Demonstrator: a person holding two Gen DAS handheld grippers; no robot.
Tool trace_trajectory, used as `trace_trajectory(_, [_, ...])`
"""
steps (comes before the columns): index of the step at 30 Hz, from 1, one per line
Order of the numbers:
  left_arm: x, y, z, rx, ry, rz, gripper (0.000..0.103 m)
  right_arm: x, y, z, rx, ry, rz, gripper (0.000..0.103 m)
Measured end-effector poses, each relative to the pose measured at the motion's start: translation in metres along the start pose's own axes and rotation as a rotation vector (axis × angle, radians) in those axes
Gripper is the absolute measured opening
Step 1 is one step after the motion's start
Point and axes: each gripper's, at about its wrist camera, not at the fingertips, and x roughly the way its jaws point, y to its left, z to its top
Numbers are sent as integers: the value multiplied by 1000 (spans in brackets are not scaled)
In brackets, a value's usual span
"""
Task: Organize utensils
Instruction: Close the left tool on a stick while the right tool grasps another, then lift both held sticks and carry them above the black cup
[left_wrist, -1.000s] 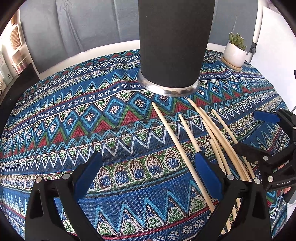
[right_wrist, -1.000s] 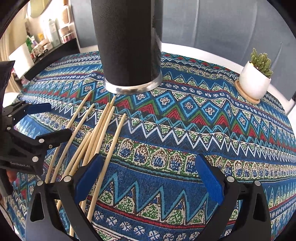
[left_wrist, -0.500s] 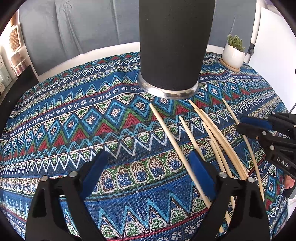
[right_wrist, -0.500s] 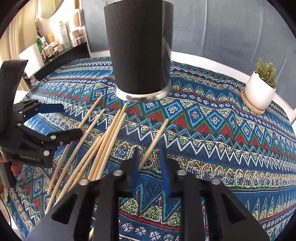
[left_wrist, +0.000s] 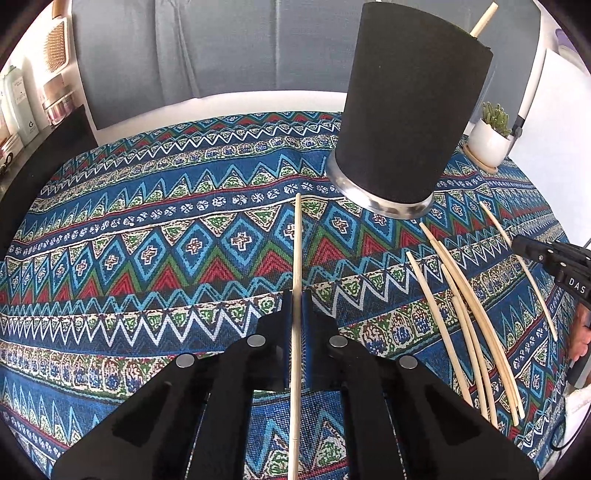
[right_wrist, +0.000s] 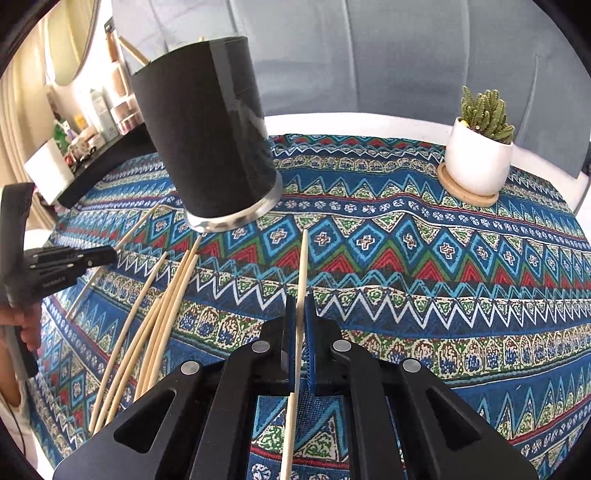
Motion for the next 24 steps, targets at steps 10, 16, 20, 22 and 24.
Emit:
trace_trajectory(10, [-49,23,10,-44,-78,-4,5,-33,-15,14,58,-81,66,4])
trace_trajectory(16, [-74,25,22,-40,-126,5,5,-51,-11,25,71,-128,74,0])
trace_trajectory(20, [-80,28,29,-54,-140,-13,5,-55,-9,29,59,-123,70,1])
trace_trajectory(22, [-82,28,32,-58,-150,-14,5,-47,-5,29,34,-61,42,5])
trace_trajectory(24, [-83,28,33,-55,-151,-21,5,-37,4,27,-5,-21,-8,6])
